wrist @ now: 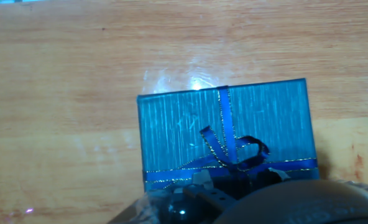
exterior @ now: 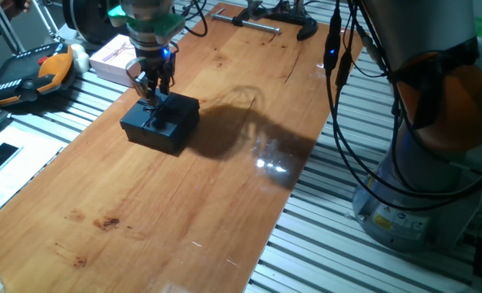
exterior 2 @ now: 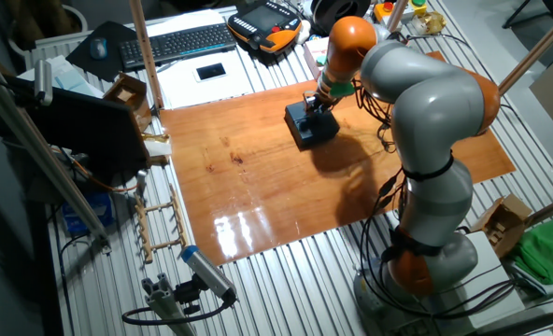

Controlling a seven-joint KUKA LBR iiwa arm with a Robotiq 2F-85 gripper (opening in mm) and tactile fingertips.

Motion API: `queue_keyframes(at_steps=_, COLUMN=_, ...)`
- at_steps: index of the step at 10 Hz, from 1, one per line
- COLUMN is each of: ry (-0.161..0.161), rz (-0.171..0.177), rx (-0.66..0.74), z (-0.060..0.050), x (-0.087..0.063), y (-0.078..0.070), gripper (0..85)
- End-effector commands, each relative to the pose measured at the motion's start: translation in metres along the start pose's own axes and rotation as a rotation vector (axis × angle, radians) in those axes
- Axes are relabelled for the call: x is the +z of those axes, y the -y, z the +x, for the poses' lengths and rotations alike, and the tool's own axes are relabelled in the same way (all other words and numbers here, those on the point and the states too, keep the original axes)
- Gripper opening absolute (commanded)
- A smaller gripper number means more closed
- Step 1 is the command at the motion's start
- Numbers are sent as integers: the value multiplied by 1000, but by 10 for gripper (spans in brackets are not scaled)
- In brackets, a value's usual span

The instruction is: Take everything out of the gift box

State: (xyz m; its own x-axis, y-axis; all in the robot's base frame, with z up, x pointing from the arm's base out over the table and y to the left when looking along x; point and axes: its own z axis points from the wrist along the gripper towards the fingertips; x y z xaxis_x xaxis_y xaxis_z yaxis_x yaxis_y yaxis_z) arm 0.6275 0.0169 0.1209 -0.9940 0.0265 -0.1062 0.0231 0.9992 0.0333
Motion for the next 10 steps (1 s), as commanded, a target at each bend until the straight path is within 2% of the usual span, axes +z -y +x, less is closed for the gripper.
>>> queue_keyframes(at_steps=1, ry=2, rz=0, rx=1, z=0, x=4, y=0, gripper=483)
queue_keyframes(at_steps=3, ry=3, rz=-8, rx=3, z=0, x=7, y=6, gripper=483)
queue_keyframes(at_steps=5, ry=5, rz=1, rx=5, z=-1, x=7, y=10, gripper=483)
queue_keyframes(at_steps=10, ry=0, rz=-23, rx=12, z=-7, x=19, y=11, gripper=483)
